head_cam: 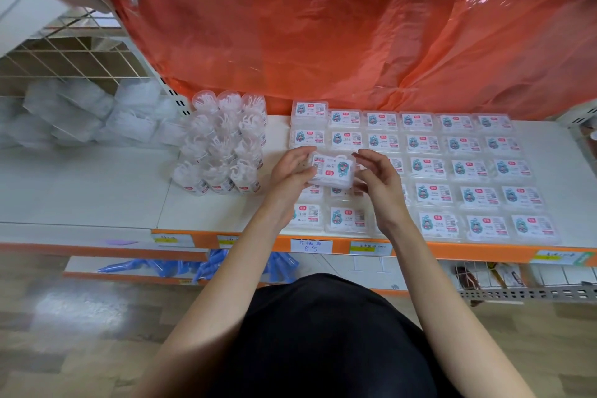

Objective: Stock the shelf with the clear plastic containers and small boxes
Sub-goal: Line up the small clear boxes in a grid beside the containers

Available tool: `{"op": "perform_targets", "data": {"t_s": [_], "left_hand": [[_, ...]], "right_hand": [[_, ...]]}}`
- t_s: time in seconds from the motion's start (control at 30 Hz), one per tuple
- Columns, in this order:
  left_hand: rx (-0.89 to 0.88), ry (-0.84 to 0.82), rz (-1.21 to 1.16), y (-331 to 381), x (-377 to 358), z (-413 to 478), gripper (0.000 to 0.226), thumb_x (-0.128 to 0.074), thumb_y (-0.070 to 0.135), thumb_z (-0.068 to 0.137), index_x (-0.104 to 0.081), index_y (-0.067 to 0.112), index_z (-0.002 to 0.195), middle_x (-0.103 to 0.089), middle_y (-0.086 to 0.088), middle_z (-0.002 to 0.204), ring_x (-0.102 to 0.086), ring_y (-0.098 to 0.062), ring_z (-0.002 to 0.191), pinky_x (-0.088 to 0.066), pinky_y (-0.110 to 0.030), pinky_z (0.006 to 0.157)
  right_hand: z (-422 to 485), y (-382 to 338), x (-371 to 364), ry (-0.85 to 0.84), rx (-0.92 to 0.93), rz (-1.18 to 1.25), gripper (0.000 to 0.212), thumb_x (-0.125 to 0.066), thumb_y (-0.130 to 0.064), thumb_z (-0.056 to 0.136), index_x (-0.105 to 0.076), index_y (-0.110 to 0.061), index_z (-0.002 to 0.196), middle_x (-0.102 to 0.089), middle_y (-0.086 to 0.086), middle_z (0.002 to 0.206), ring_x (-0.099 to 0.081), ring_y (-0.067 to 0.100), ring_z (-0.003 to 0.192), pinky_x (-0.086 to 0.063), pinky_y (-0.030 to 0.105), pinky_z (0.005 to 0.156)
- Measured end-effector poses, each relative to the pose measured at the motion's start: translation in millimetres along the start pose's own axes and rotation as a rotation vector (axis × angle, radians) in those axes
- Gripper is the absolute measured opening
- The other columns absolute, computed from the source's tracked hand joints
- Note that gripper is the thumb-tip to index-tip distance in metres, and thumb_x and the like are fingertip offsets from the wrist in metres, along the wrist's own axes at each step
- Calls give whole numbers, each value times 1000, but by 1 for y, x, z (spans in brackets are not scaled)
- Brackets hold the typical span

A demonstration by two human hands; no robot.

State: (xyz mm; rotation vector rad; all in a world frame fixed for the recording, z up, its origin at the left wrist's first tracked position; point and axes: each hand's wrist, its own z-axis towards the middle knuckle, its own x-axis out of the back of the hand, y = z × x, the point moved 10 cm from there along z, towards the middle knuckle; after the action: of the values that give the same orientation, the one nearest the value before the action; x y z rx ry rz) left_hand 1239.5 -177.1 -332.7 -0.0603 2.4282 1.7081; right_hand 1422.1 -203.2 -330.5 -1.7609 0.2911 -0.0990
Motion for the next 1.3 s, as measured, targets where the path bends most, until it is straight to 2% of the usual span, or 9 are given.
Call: {"op": "perform_targets", "data": {"t_s": [0.13, 0.37, 0.57, 0.77, 0.87, 0.97, 1.07, 1.17, 1.3], "left_hand": [[-22, -53, 68, 1, -6, 1, 43, -56, -3, 90, -60, 23, 124, -59, 0, 133, -57, -14, 121, -47, -26, 86], [36, 97, 43, -6, 1, 2, 44, -66, 16, 92, -48, 24, 131, -53, 0, 135, -56, -11, 119, -50, -20, 79], [115, 60, -7, -17, -9, 0, 44, -66, 26, 93, -47, 16, 131, -63, -6, 121, -68, -21, 103, -56, -33, 86], [61, 0, 114, -11, -21, 1, 31, -59, 9, 95, -51, 18, 124, -66, -7, 119, -68, -18, 93, -50, -21, 71], [34, 2, 151, -5, -19, 4, 25, -52, 7, 99, -56, 23, 118, -64, -5, 119, -62, -17, 97, -47, -23, 73], [29, -5, 199, -4, -15, 10, 33, -43, 4, 100, -59, 24, 121, -60, -5, 120, -59, -12, 93, -48, -18, 69], [20, -15, 232, -1, -14, 15, 36, -38, 3, 101, -63, 21, 119, -57, -1, 104, -54, -5, 79, -43, -9, 58], [1, -38, 284, 0, -17, 19, 35, -36, 4, 102, -64, 20, 115, -53, 5, 87, -49, -4, 73, -41, -7, 58], [-19, -13, 326, -1, -16, 21, 30, -38, 11, 104, -60, 19, 124, -52, 7, 78, -50, -2, 70, -43, -15, 69]], "right_hand": [[1, 13, 0, 11, -146, 10, 25, -64, -19, 94, -62, -17, 119, -72, 5, 100, -64, 19, 89, -52, 38, 81], [0, 18, -1, 54, -205, 76, 26, -63, -8, 92, -63, -14, 117, -71, 9, 96, -66, 17, 82, -51, 31, 77], [0, 28, 2, 89, -271, 170, 27, -64, -5, 91, -58, -12, 116, -71, 17, 100, -66, 23, 81, -57, 31, 76], [1, 27, -5, -9, -250, 111, 40, -69, -3, 88, -49, -13, 121, -68, 21, 106, -70, 20, 84, -58, 30, 79], [6, 21, -1, -34, -133, -116, 61, -81, -14, 80, -45, -21, 129, -60, 14, 121, -65, 18, 99, -55, 30, 86], [10, -6, 1, -109, 191, -442, 85, -89, -25, 70, -40, -31, 140, -42, -8, 139, -48, 6, 123, -45, 23, 98], [12, -19, -3, -185, 343, -632, 71, -88, -27, 71, -54, -29, 132, -35, -14, 146, -33, 7, 138, -33, 29, 109], [13, -23, -12, -237, 349, -668, 56, -87, -23, 72, -63, -23, 123, -47, -13, 138, -44, 5, 128, -38, 22, 103], [16, -23, -8, -214, 352, -645, 51, -89, -23, 70, -67, -22, 116, -58, -13, 124, -53, -1, 106, -35, 3, 83]]}}
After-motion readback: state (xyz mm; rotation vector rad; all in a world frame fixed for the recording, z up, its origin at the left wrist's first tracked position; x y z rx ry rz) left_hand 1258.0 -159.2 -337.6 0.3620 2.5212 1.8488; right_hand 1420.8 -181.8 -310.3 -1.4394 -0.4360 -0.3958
